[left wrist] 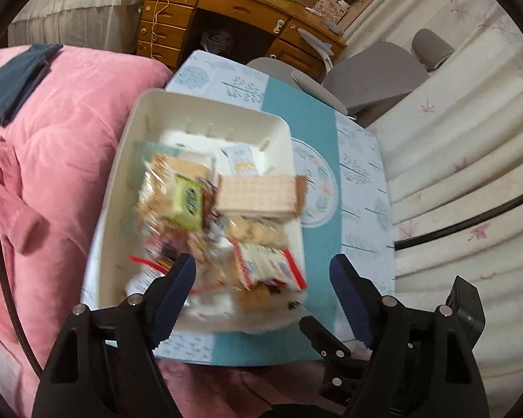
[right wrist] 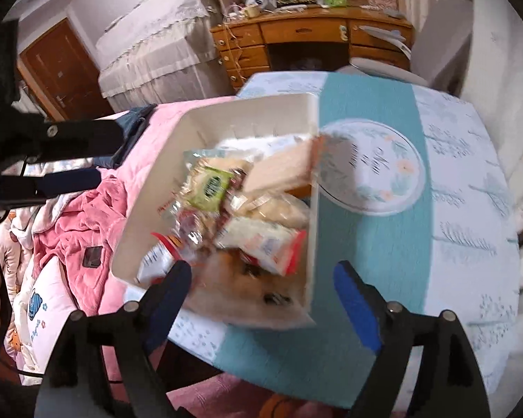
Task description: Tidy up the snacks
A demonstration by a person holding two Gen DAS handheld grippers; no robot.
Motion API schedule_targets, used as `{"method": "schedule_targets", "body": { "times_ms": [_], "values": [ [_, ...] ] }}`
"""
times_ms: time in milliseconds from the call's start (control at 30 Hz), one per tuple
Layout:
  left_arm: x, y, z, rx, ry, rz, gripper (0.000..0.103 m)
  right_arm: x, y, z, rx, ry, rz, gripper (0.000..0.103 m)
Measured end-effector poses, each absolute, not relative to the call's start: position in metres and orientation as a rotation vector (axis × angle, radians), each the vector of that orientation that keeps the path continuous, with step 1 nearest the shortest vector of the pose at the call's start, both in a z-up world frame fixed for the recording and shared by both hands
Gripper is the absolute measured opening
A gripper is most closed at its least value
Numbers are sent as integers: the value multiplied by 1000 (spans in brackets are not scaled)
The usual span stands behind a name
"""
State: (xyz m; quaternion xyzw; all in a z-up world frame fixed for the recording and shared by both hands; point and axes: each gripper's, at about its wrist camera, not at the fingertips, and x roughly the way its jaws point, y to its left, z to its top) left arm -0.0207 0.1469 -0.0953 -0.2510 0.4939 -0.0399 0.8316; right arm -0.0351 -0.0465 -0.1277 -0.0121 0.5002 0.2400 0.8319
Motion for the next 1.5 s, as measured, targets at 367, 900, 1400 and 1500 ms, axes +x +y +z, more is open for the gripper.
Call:
{"method": "schedule_targets", "body": {
  "times_ms": [367,900,1400,1500],
  "values": [
    [-76,30,-98,-507,960,-84,83,-81,-171,-120,132,1169,474,91],
    [-117,-33,-34,-280,942,7,102,-111,-226,-65,134,1182,446,96],
    [-131,-40,-9,-162,856,86,102,-138,-226,-23,152,979,302,103],
    [-131,-40,-8,-162,844,81,102,-140,-223,-22,131,959,289,103]
  ]
}}
